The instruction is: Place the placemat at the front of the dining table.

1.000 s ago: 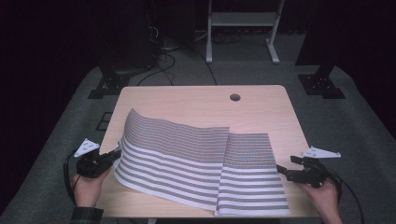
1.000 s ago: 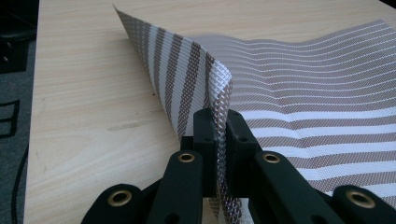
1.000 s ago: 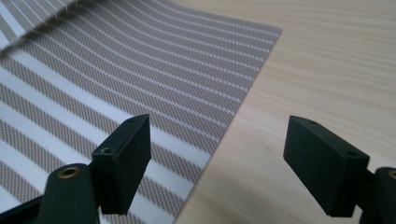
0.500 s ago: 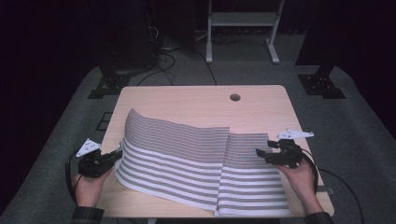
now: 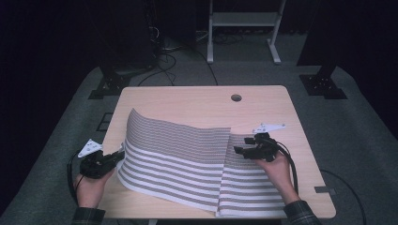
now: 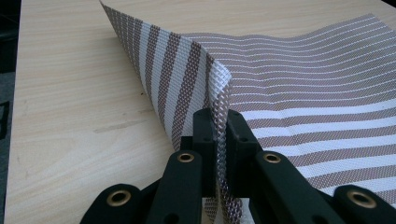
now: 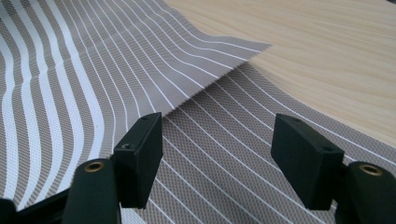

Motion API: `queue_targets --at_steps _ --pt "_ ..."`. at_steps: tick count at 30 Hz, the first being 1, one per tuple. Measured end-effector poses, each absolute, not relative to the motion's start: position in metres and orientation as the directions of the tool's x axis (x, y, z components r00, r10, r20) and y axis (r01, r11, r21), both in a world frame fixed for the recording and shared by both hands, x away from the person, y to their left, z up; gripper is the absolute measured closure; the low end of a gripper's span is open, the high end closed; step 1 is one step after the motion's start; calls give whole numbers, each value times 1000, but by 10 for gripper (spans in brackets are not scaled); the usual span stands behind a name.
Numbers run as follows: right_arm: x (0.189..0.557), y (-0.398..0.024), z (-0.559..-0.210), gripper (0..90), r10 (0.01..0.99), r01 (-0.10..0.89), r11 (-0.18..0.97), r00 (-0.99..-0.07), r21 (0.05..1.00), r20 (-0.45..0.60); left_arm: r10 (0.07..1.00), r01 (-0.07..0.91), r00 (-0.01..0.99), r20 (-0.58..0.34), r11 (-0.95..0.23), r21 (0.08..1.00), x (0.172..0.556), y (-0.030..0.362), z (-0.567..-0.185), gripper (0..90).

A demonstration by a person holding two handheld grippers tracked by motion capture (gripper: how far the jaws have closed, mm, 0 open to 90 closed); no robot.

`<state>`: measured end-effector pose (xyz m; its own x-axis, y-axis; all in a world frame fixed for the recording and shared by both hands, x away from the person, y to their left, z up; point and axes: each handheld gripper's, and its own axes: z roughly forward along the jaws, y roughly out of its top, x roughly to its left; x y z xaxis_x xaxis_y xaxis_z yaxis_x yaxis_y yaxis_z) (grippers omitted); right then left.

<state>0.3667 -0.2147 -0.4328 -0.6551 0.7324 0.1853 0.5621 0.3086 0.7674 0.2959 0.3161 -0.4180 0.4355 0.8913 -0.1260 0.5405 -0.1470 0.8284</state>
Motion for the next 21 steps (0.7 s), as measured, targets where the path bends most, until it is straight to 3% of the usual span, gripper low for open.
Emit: queue_targets --at_steps 15,21 --pt "378 -176 -451 330 682 590 331 -689 737 245 891 534 436 -128 -142 833 295 317 -417 848" --pt "377 -170 -452 504 672 600 324 -690 732 268 890 536 437 -130 -142 832 295 318 -417 848"
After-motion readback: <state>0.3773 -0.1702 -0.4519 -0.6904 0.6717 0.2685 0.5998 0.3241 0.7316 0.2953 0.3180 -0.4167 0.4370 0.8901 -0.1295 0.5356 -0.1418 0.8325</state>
